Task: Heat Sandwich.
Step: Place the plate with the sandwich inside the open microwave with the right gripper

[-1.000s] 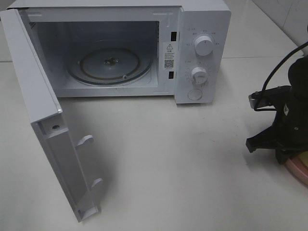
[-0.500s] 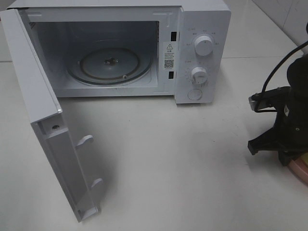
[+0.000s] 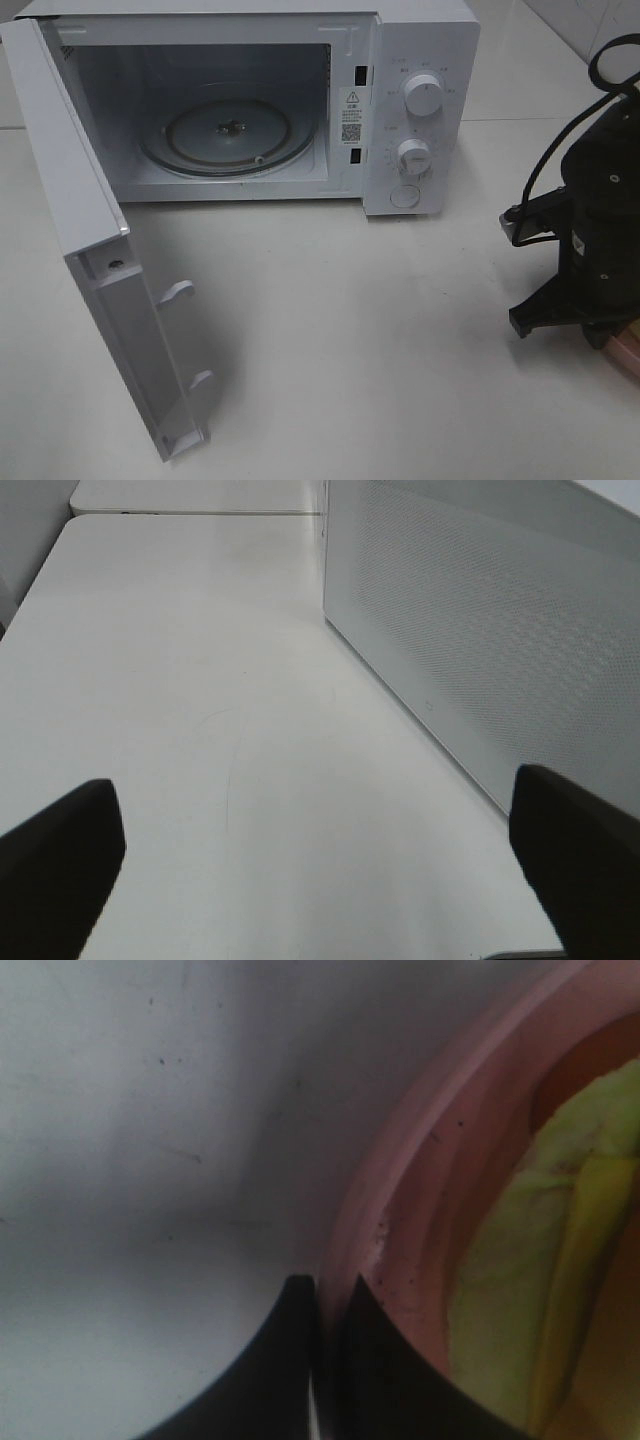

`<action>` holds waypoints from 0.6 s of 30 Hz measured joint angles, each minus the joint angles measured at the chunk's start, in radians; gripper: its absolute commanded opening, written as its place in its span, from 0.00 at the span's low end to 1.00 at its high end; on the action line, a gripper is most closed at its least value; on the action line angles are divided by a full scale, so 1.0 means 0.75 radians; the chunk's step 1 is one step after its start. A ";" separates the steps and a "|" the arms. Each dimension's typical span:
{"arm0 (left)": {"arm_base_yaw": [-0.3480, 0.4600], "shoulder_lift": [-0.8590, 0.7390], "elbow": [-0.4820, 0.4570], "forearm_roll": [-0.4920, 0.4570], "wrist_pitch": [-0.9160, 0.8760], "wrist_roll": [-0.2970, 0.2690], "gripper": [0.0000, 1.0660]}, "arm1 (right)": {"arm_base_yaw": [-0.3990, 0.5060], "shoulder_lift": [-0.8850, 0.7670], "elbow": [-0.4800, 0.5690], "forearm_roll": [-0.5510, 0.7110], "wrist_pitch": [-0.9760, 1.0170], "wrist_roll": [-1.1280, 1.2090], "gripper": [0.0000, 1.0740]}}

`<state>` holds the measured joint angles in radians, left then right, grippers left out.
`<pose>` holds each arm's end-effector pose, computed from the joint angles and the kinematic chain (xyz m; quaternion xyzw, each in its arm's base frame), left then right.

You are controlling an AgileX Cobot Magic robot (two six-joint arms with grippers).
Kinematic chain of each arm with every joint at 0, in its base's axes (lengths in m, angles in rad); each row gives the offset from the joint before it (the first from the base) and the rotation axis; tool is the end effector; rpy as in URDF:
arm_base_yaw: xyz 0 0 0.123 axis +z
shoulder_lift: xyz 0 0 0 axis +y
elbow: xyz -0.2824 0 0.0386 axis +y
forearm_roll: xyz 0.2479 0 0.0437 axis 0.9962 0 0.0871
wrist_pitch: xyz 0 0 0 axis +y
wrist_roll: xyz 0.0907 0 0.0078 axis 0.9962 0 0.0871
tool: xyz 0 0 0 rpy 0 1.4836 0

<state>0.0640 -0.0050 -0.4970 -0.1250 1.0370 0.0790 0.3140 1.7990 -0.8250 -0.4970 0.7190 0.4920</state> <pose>-0.0040 -0.0101 0.2788 0.0081 0.8448 -0.0243 0.5345 0.2745 0.0590 0.1225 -0.1010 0.9820 -0.1527 0.0466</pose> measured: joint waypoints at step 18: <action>0.000 0.000 0.000 0.000 0.000 0.000 0.94 | 0.175 -0.188 0.000 -0.029 0.181 0.003 0.01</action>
<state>0.0640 -0.0050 -0.4970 -0.1250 1.0370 0.0790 0.4450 1.6580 -0.8250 -0.5190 0.8550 0.4940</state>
